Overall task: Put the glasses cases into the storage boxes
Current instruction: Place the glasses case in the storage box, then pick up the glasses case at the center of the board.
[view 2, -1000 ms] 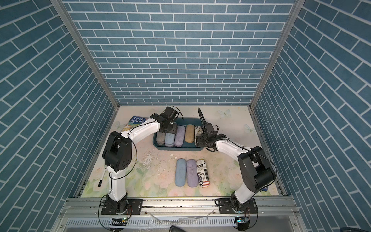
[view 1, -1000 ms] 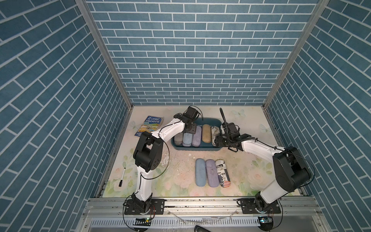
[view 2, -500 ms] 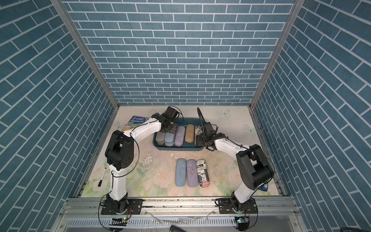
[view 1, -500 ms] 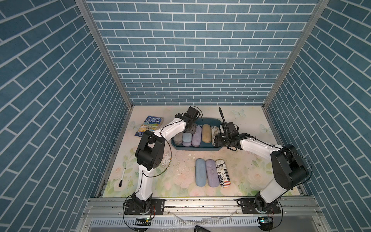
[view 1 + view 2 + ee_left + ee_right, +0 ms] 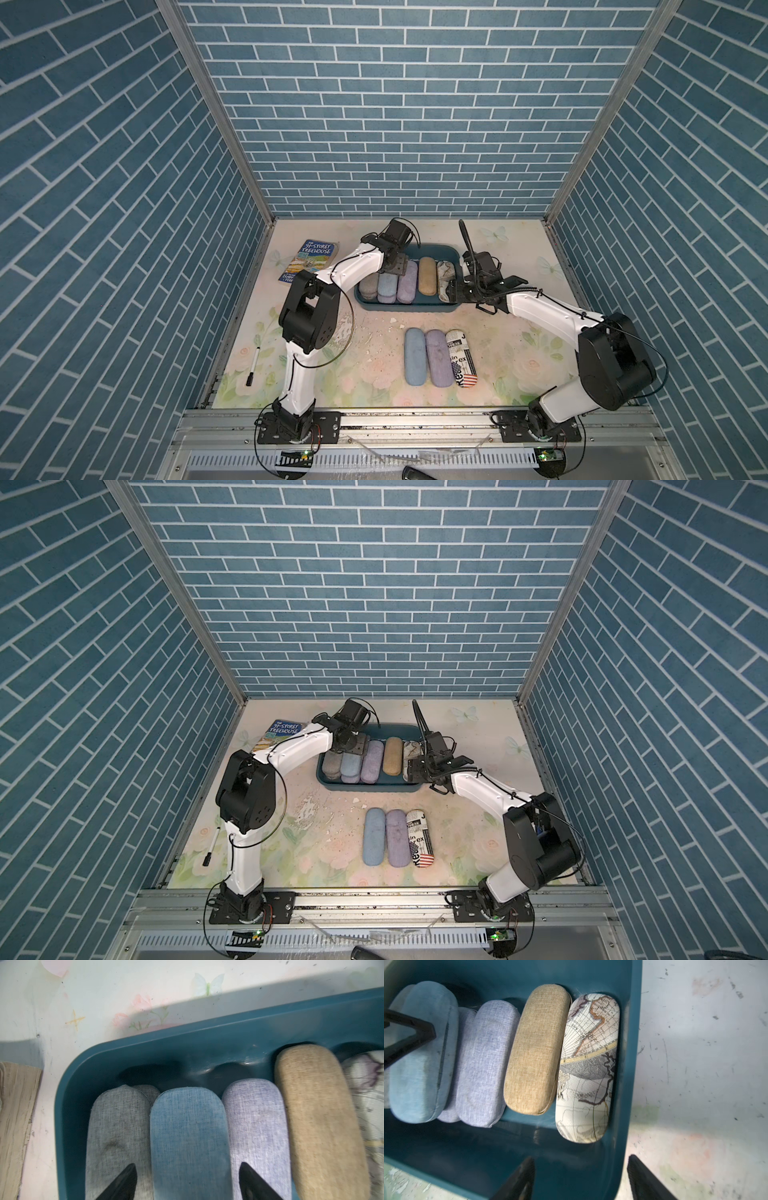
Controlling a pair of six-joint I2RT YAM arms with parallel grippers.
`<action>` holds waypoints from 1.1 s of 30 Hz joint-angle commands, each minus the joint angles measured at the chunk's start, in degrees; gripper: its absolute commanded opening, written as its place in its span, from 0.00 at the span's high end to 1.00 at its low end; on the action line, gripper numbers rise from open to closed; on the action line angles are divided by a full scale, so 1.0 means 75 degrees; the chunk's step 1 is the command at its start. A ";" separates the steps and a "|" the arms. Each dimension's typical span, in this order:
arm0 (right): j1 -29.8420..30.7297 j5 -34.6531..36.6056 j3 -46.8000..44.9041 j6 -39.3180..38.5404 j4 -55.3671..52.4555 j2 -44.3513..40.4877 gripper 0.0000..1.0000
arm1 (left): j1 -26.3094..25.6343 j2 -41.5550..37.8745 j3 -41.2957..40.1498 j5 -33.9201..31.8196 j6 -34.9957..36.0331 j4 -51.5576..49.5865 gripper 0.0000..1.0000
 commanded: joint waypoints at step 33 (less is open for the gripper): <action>0.2547 0.1479 -0.1798 0.1903 -0.2550 -0.1863 0.28 | -0.0347 -0.3540 -0.3184 0.0863 -0.1211 0.1678 0.21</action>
